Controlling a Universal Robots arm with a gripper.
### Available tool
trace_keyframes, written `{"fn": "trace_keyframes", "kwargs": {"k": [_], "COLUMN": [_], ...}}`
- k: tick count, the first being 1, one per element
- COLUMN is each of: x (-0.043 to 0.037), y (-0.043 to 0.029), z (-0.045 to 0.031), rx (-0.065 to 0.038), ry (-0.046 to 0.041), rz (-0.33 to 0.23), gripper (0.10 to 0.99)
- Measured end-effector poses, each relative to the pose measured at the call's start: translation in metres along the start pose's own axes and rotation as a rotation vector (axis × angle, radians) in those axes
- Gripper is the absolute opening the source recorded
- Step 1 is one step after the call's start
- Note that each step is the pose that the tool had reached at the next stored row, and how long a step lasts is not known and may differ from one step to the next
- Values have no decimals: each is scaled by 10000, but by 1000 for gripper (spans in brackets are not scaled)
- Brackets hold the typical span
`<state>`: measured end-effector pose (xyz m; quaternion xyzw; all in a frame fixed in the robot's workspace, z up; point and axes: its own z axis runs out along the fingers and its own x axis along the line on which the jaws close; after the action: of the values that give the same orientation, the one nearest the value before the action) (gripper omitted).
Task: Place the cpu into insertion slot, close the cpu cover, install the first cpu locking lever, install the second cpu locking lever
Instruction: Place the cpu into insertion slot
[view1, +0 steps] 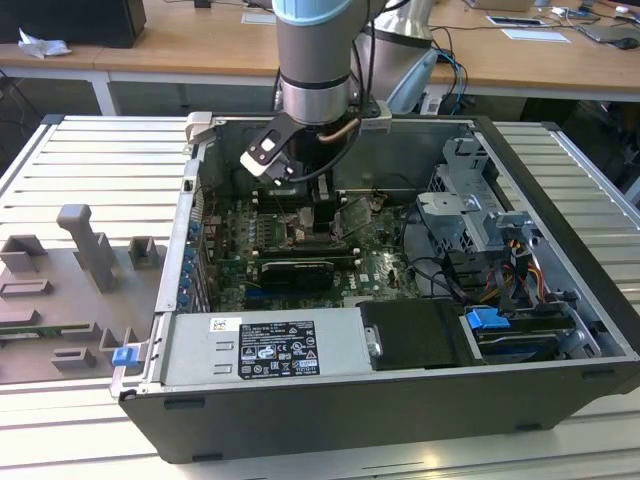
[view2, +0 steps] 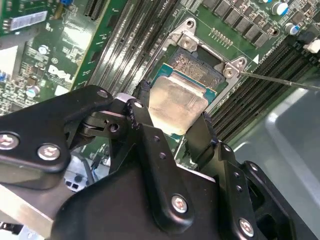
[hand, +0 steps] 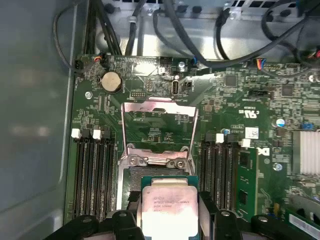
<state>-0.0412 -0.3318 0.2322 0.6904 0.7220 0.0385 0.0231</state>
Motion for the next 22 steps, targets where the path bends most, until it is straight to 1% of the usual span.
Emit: {"fn": "trace_keyframes", "kwargs": {"k": [1, 8, 9, 10, 12, 15, 22], "x": [8, 88, 90, 91, 98, 106, 106], "y": [-11, -24, -25, -28, -32, -41, -47], "z": [29, 111, 121, 144, 169, 211, 278], "rx": [0, -5, -5, -9, -10, -11, -10], "ry": [1, -13, -20, -35, -45, -46, -46], "rz": [0, 174, 240, 418, 525, 530, 532], "gripper": [541, 541, 541, 541, 541, 541, 541]}}
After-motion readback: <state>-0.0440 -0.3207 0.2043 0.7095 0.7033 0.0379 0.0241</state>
